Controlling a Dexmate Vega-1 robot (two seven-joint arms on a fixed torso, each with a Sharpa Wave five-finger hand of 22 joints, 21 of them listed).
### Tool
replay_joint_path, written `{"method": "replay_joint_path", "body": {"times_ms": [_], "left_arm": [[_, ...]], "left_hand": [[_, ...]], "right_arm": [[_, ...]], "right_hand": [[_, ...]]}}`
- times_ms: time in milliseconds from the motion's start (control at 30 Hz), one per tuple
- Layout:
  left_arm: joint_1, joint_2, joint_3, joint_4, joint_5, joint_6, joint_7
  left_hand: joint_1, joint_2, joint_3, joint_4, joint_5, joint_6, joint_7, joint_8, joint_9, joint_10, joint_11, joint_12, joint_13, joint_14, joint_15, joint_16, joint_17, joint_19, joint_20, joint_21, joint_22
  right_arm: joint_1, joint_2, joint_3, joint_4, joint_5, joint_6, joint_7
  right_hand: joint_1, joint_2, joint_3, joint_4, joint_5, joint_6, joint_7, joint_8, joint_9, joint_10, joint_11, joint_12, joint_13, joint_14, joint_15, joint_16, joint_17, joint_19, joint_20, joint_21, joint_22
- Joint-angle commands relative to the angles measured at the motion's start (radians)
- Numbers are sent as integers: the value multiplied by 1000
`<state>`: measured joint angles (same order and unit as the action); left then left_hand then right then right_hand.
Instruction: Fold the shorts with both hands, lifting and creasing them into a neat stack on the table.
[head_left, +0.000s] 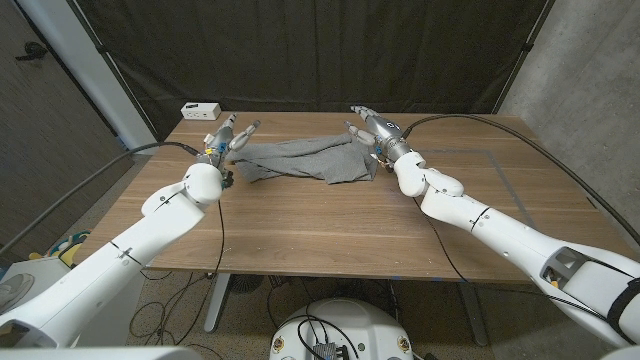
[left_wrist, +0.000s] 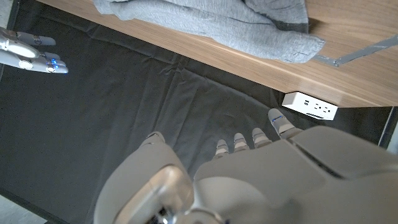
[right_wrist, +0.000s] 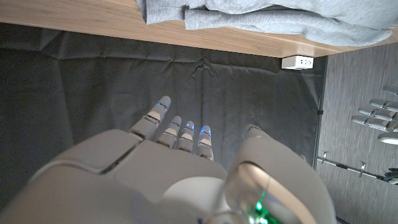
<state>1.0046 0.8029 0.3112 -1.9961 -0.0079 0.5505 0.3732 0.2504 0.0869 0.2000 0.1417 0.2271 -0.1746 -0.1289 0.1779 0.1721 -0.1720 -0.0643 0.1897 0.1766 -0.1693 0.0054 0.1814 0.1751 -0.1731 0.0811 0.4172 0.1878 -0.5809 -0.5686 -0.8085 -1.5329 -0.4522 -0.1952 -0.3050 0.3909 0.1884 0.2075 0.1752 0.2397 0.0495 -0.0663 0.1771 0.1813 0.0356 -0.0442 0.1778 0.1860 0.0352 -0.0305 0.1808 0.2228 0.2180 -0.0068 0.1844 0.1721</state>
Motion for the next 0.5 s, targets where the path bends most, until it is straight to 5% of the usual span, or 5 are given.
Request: {"method": "replay_joint_path", "body": {"times_ms": [33, 267, 500], "left_arm": [[39, 45, 9, -13, -29, -49, 42], [39, 74, 19, -38, -38, 13, 27], [3, 112, 64, -70, -16, 125, 3]], "left_hand": [[0, -21, -12, -5, 9, -122, -13, 8, -1, -69, -12, 10, 2, -79, -4, 8, 0, -81, 23, -3, 1], [11, -54, -30, -26, 20, -102, -4, 12, -1, -21, -20, 24, 2, -46, -17, 12, -2, -58, 25, -4, -1], [31, -68, -37, -45, 29, -102, -2, 8, -1, -11, -45, 21, 2, -62, -25, 1, -3, -97, 27, -29, -2]], "right_arm": [[-42, -4, 3, -27, -20, 22, -8], [-47, -6, -3, -31, -36, 31, 2], [-51, -2, -5, -13, -39, 67, -5]], "right_hand": [[-8, 0, 15, -2, -1, 10, -5, 8, 3, 4, -11, 9, 1, 3, -37, 8, -4, 2, 6, 7, 2], [-11, 4, 24, -5, 1, 17, -8, 11, 2, 9, -14, 11, 0, 7, -45, 10, -11, 5, -10, 9, 2], [-15, 7, 33, -6, 2, 26, -14, 14, 2, 15, -28, 13, 0, 11, -53, 11, -16, 1, -15, 8, 2]]}}
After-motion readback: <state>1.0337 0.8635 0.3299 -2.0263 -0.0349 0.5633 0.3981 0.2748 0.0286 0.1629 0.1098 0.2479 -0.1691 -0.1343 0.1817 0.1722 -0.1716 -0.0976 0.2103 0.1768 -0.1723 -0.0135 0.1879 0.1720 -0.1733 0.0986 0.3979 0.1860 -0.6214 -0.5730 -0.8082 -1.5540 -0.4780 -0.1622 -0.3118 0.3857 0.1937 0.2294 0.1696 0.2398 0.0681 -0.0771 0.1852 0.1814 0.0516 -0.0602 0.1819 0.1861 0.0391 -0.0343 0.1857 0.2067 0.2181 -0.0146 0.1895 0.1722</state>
